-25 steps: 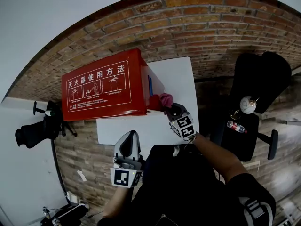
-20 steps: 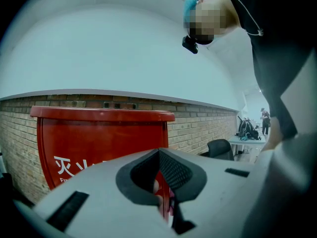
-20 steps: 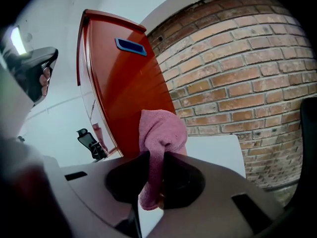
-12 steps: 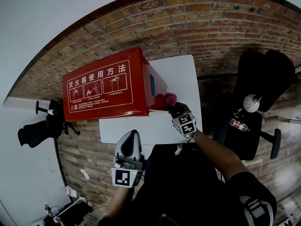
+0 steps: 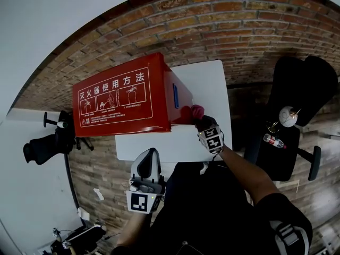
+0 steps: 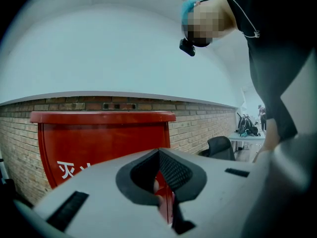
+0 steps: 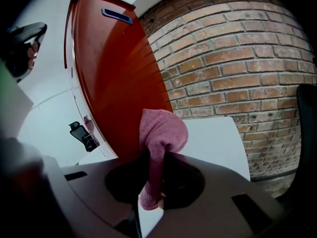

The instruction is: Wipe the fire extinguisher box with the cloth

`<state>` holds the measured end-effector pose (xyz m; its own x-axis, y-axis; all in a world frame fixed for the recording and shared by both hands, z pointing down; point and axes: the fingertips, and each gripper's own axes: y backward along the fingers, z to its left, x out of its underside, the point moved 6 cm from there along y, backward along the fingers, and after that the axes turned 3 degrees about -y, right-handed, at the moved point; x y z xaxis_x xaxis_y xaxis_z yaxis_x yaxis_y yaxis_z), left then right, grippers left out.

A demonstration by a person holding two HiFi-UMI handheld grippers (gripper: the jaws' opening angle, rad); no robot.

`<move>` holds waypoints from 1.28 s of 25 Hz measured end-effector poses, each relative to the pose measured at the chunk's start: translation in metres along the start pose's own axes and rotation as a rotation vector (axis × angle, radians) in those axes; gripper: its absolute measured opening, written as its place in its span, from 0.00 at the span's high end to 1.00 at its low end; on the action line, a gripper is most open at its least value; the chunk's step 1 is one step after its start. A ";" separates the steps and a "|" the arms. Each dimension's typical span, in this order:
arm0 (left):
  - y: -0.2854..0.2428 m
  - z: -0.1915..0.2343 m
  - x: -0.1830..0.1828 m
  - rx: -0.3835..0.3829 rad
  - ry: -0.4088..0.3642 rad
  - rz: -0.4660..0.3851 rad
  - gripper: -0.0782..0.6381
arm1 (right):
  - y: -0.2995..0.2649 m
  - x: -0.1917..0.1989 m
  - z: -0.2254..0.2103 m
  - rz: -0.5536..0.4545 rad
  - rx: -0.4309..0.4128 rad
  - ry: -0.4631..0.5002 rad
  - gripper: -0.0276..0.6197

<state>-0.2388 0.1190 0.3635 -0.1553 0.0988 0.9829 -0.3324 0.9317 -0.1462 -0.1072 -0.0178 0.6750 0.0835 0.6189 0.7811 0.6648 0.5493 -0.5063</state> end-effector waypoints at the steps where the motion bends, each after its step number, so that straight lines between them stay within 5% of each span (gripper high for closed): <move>1: 0.000 0.000 0.001 -0.002 0.001 0.005 0.82 | -0.002 0.003 -0.001 0.003 0.002 -0.005 0.85; 32: 0.008 0.001 0.015 -0.018 0.017 0.076 0.82 | -0.052 0.051 -0.033 0.165 0.060 -0.087 0.85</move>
<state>-0.2441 0.1274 0.3770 -0.1635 0.1750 0.9709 -0.3034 0.9275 -0.2183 -0.1131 -0.0330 0.7527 0.1213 0.7483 0.6522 0.6018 0.4671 -0.6478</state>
